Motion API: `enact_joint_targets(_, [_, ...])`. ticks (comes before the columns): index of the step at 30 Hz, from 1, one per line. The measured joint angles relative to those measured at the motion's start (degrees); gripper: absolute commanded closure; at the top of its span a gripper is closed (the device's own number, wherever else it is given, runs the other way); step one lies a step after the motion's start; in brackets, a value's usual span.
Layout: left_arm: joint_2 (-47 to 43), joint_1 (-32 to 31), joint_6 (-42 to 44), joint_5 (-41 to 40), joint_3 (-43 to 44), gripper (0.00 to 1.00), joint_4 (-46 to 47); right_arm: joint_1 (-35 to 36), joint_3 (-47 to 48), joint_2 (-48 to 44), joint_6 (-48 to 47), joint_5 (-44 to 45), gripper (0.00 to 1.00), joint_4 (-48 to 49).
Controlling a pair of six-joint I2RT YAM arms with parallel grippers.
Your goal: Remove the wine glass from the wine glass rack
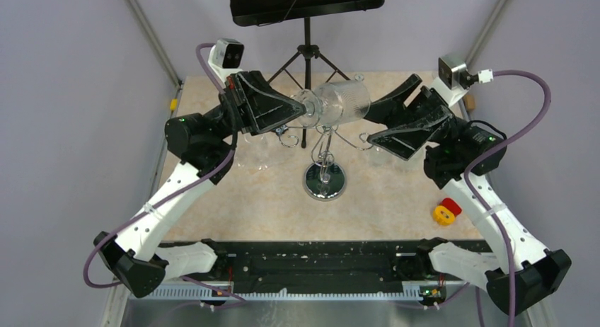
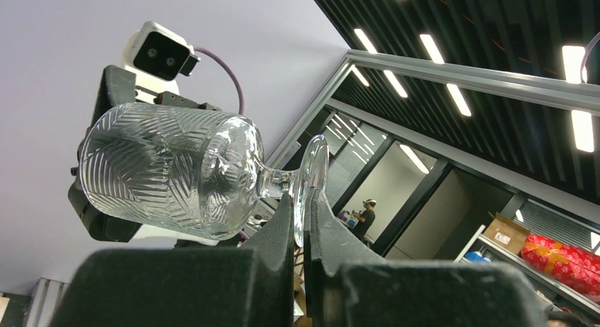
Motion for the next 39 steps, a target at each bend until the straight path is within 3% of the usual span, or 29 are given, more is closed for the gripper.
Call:
enact_joint_targets(9, [0.81, -0.83, -2.58, 0.68, -0.24, 1.00, 1.68, 3.48, 1.62, 2.23, -1.53, -1.46, 0.63, 3.30])
enact_joint_targets(14, [0.90, -1.14, -3.76, 0.87, -0.94, 1.00, 3.10, 3.78, 2.27, 3.04, -1.81, -1.60, 0.97, 3.48])
enact_joint_targets(15, [0.85, -1.29, -3.91, 0.79, -1.11, 0.97, 3.39, 3.80, 2.27, 3.13, -1.73, -1.90, 1.00, 3.58])
enact_joint_targets(17, [0.61, -1.33, -4.11, 0.20, -1.53, 0.76, 2.91, 4.13, 2.32, 3.13, -1.86, -2.23, 1.00, 4.35])
enact_joint_targets(19, [0.15, -1.31, -2.89, -0.52, -1.62, 0.49, 1.49, 4.22, 2.32, 2.84, -2.23, -2.27, 1.00, 4.44])
enact_joint_targets(21, [-0.74, -1.14, 0.33, -1.36, -1.70, 0.32, -1.42, 4.28, 2.32, 2.08, -3.78, -2.16, 1.00, 2.75])
enact_joint_targets(24, [-3.04, -0.94, 5.09, -3.10, -2.10, 0.22, -6.58, 4.28, 2.32, 0.26, -8.35, -0.92, 1.00, -3.76])
enact_joint_targets(27, [-6.03, -0.96, 10.51, -4.96, -2.10, 0.18, -13.05, 4.28, 2.34, -2.45, -14.62, 1.75, 1.00, -12.79])
enact_joint_targets(34, [-11.89, -0.96, 23.43, -10.32, -1.95, 0.15, -26.71, 4.37, 10.25, -7.56, -31.50, 12.81, 1.00, -40.41])
enact_joint_targets(39, [-12.13, -0.96, 34.75, -14.80, 0.17, 0.15, -37.68, 4.48, 22.43, -7.13, -44.61, 27.96, 1.00, -65.29])
